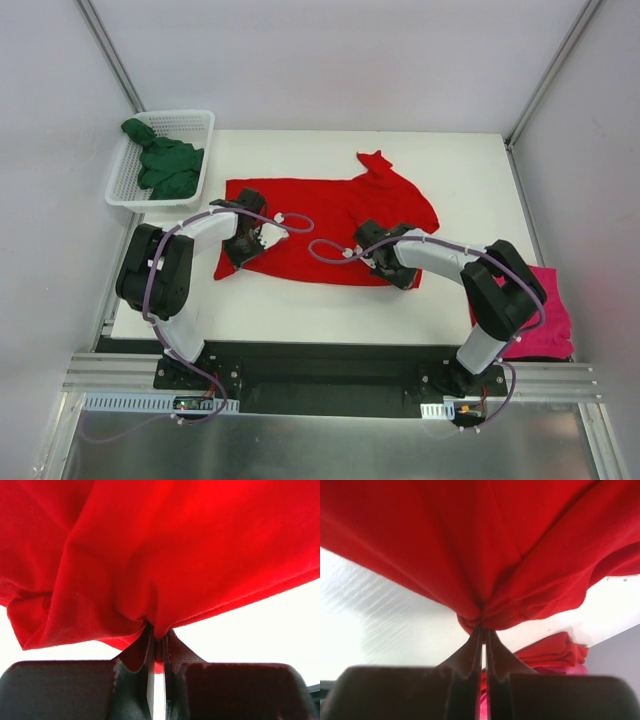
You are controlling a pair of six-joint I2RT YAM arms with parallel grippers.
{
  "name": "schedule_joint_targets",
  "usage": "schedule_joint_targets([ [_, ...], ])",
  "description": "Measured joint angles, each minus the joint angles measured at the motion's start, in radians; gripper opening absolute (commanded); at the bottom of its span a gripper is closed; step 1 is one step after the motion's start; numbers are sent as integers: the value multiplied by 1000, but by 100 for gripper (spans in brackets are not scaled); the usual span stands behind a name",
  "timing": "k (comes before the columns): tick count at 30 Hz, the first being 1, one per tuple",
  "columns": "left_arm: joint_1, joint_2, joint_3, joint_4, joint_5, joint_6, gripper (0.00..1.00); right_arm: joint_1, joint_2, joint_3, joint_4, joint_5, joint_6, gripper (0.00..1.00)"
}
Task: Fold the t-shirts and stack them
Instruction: Fold the flattened tshirt in 1/3 of the way
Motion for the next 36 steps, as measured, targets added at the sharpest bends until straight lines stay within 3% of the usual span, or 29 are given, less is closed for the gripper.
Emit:
schedule_joint_targets([
  [4,19,-2,-3,-1,-6,8,0,0,-18,-34,4,2,-17,1],
  [6,27,-2,-3,-2,-7,11,0,0,-29,-45,4,3,-22,6],
  [9,32,-2,-3,-2,-10,14,0,0,-42,-41,2,-2,-22,30],
  [10,32,-2,-3,-2,-11,14,0,0,-45,-38,-1,-3,-19,44],
  [28,45,0,-10,-5,-60,19,0,-122,-89,-20,-26,-6,16,43],
  [36,45,0,-12,-5,-68,19,0,-121,-89,26,-40,-137,56,43],
])
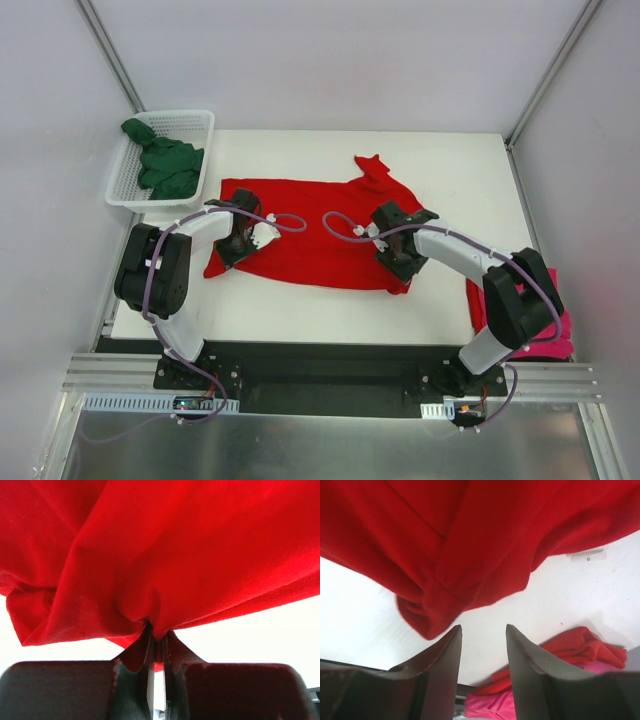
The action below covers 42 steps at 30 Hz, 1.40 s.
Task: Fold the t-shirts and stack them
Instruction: Fold the flattened tshirt in 1/3 of the way
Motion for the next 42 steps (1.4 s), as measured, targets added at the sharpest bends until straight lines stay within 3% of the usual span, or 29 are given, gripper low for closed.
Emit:
schedule_joint_targets([
  [15,0,0,0,-2,-5,0,0,0,84,40,2,-232,5,38],
  [33,0,4,1,-32,-26,0,0,-78,9,45,-44,-233,-26,37],
  [42,-1,4,1,-34,-26,-1,0,-90,55,26,-5,-200,-18,35],
])
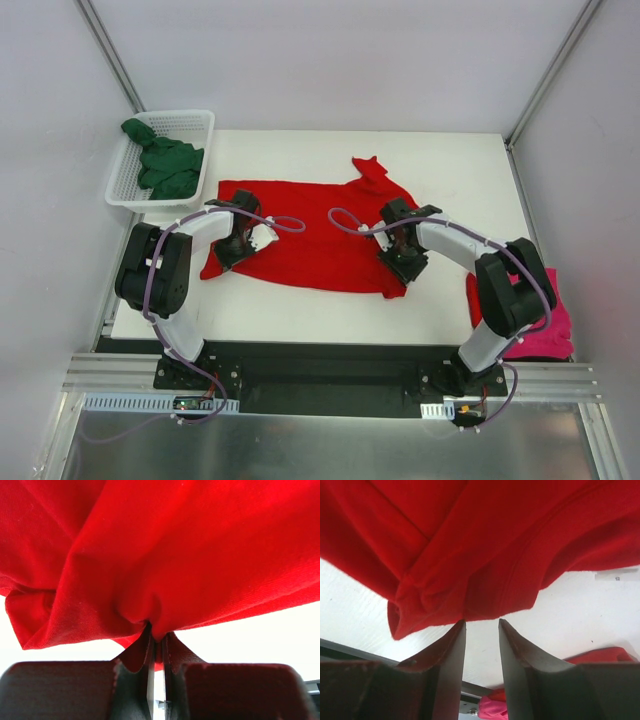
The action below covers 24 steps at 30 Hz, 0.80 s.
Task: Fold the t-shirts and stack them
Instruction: Fold the flattened tshirt in 1/3 of the way
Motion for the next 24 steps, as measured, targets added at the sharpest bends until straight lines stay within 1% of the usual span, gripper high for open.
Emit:
schedule_joint_targets([
  [6,-2,0,0,-2,0,0,0,5,35,0,19,-14,8,33],
  [7,-6,0,0,-2,0,-1,0,7,37,0,20,-19,9,32],
  [10,-8,0,0,-5,0,-1,0,16,40,0,20,-31,12,10],
  [11,-8,0,0,-7,0,-1,0,18,40,0,20,-34,13,1],
  [18,-8,0,0,-10,0,0,0,22,40,0,19,-25,13,1],
  [24,-8,2,0,-11,0,1,0,21,25,-15,23,48,-21,1],
])
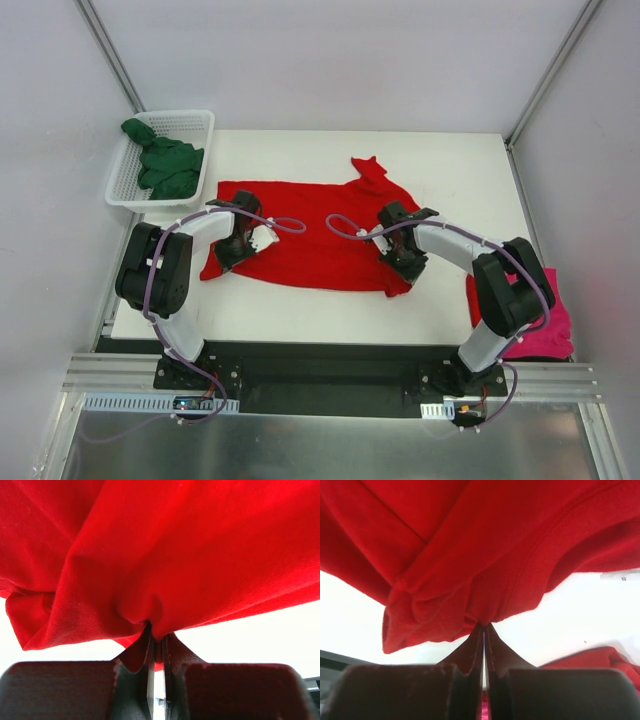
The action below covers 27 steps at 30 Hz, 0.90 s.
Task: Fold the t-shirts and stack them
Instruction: Fold the flattened tshirt in 1/3 of the way
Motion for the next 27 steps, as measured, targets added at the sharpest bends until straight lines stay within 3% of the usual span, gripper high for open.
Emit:
schedule_joint_targets([
  [27,-12,-29,-42,35,-11,35,0,-199,-53,-56,45,79,-219,1],
])
